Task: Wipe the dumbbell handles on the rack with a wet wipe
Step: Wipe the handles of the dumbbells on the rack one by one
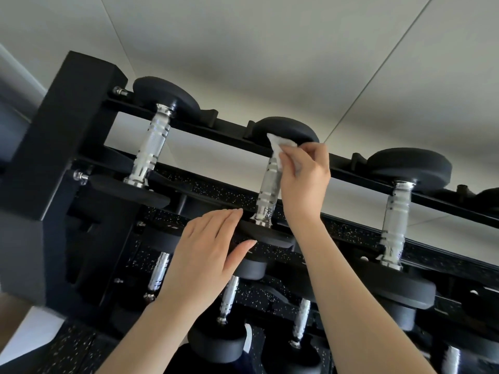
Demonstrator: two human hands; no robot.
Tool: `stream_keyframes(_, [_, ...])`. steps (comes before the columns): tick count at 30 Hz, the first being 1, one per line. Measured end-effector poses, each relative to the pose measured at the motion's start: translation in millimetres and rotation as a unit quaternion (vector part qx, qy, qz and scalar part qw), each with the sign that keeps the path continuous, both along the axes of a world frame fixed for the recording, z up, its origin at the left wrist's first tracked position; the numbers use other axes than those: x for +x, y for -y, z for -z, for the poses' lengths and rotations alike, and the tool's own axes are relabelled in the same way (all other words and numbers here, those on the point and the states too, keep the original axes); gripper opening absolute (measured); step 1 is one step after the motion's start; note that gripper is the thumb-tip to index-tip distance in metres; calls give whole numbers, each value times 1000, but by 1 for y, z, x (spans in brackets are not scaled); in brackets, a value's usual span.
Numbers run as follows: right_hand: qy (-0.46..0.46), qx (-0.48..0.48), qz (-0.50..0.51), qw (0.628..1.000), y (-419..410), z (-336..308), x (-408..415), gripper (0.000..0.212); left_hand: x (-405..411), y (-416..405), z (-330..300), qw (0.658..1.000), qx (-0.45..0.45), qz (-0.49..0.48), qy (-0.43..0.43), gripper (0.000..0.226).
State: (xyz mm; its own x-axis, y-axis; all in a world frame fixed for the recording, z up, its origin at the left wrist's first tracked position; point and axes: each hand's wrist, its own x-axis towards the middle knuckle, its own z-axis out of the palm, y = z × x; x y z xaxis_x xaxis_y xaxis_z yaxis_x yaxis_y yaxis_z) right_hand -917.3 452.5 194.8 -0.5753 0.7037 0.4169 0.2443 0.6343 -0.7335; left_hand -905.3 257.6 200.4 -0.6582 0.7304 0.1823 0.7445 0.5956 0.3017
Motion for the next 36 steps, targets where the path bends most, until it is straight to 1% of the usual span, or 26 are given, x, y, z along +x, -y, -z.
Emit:
stream_keyframes(3, [-19, -49, 15, 998, 0, -6, -6, 12, 1, -2, -2, 1000, 24, -4, 7, 55])
stream_keyframes(6, [9, -70, 4, 997, -2, -12, -6, 9, 0, -3, -4, 999, 32, 0, 21, 55])
stream_keyframes(10, [70, -37, -75, 994, 4, -16, 12, 4, -3, -2, -5, 999, 36, 3, 29, 55])
stream_keyframes(15, [149, -89, -177, 969, 21, -19, 49, 5, -5, -2, -4, 998, 54, 9, 37, 54])
stream_keyframes(17, [173, -106, -199, 959, 23, -21, 55, 6, -5, -2, -3, 997, 60, 12, 42, 53])
stream_keyframes(21, [223, -149, -195, 943, 20, -28, 59, 12, -5, -1, -4, 997, 63, 12, 48, 53])
stream_keyframes(24, [251, -193, -167, 933, 15, -28, 66, 18, -5, 0, -5, 996, 62, 10, 57, 55])
stream_keyframes(30, [231, -271, -142, 924, 13, -22, 71, 23, -5, -2, -5, 996, 62, 10, 61, 55])
stream_keyframes(34, [144, -339, -74, 927, 16, -18, 66, 13, -6, -5, -3, 996, 66, 11, 66, 55])
stream_keyframes(36, [96, -351, -51, 930, 15, -19, 57, 10, -7, -5, -2, 996, 68, 11, 62, 54])
